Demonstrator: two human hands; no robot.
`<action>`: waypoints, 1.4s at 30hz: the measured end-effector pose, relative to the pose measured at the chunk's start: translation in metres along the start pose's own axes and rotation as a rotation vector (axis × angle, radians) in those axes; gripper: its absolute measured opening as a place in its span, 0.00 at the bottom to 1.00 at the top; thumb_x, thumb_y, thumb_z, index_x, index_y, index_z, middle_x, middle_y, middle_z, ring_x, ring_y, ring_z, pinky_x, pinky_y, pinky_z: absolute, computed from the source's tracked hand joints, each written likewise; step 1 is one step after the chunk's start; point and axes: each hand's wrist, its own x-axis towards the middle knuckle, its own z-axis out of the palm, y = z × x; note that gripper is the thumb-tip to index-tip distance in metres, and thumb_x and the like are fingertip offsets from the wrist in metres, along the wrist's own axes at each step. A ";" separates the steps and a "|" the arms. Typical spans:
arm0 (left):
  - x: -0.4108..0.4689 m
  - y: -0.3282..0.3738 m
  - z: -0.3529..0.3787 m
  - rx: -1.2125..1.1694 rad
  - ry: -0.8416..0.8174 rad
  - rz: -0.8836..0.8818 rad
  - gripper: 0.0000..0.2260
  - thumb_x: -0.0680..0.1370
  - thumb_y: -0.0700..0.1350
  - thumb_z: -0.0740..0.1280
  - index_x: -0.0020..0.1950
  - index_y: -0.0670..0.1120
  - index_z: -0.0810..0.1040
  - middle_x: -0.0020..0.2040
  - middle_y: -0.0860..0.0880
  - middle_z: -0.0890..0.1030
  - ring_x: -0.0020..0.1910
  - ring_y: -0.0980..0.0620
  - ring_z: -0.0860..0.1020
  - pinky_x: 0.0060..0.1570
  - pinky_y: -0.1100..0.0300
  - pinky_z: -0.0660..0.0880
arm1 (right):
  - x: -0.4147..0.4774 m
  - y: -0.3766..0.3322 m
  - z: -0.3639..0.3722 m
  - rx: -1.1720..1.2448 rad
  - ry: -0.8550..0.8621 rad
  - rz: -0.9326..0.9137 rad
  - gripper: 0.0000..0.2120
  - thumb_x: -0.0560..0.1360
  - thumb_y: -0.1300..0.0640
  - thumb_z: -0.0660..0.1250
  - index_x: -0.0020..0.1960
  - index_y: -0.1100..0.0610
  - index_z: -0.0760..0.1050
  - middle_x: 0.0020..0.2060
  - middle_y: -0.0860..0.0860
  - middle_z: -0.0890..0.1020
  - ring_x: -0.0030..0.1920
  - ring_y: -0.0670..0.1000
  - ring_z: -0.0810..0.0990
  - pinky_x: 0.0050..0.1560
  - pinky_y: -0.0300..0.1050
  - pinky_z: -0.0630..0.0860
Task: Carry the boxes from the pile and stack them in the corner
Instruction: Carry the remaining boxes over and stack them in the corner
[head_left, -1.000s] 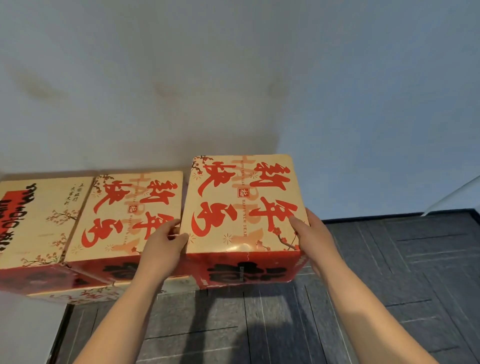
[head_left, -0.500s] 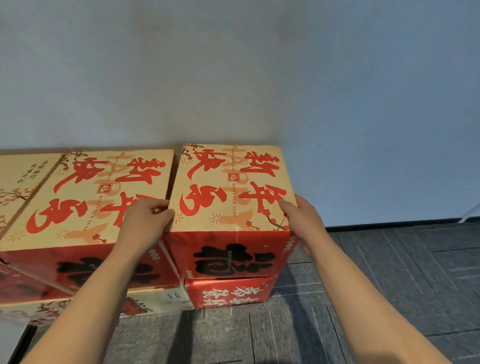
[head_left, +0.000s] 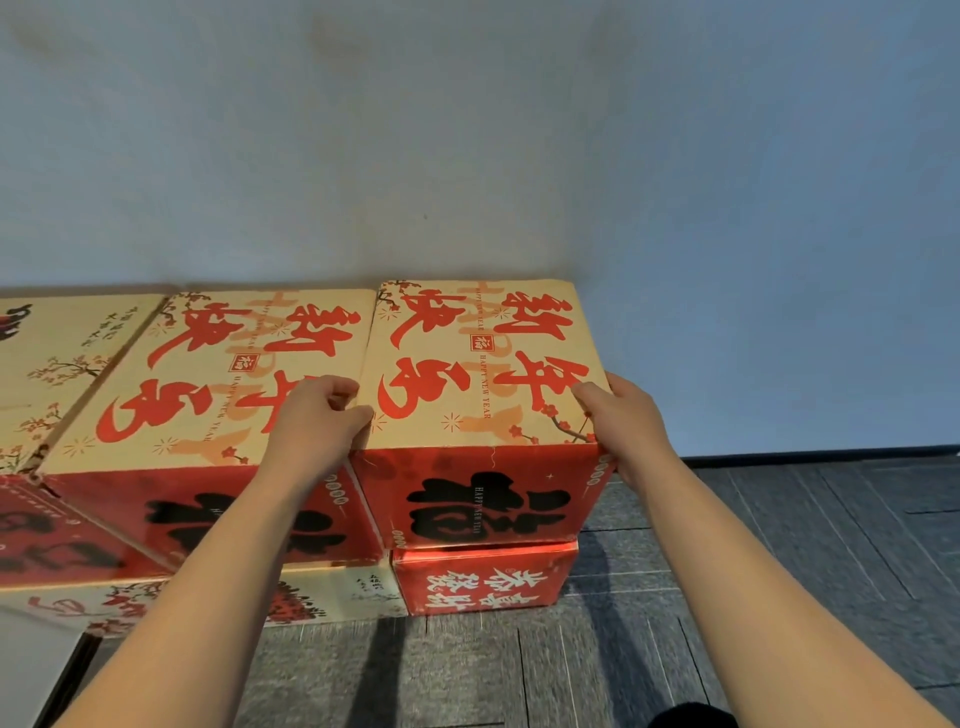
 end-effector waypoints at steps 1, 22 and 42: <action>0.000 0.000 0.000 0.001 -0.001 0.003 0.18 0.79 0.41 0.69 0.69 0.41 0.77 0.65 0.43 0.79 0.57 0.47 0.77 0.51 0.54 0.76 | 0.000 0.000 -0.001 0.004 0.004 0.001 0.09 0.82 0.48 0.65 0.54 0.50 0.81 0.47 0.50 0.88 0.50 0.55 0.87 0.54 0.58 0.83; -0.011 0.005 0.008 0.266 -0.062 0.224 0.21 0.79 0.48 0.69 0.72 0.50 0.77 0.78 0.46 0.68 0.76 0.43 0.65 0.73 0.42 0.63 | -0.007 0.003 -0.006 -0.046 -0.013 -0.021 0.11 0.84 0.48 0.62 0.58 0.51 0.80 0.47 0.48 0.86 0.46 0.49 0.84 0.41 0.44 0.77; -0.011 0.010 0.031 0.505 -0.250 0.218 0.46 0.69 0.71 0.69 0.82 0.55 0.57 0.84 0.44 0.51 0.82 0.41 0.48 0.79 0.38 0.48 | -0.011 0.000 -0.007 -0.021 -0.086 -0.052 0.17 0.86 0.43 0.56 0.68 0.51 0.75 0.60 0.49 0.85 0.54 0.48 0.86 0.40 0.40 0.75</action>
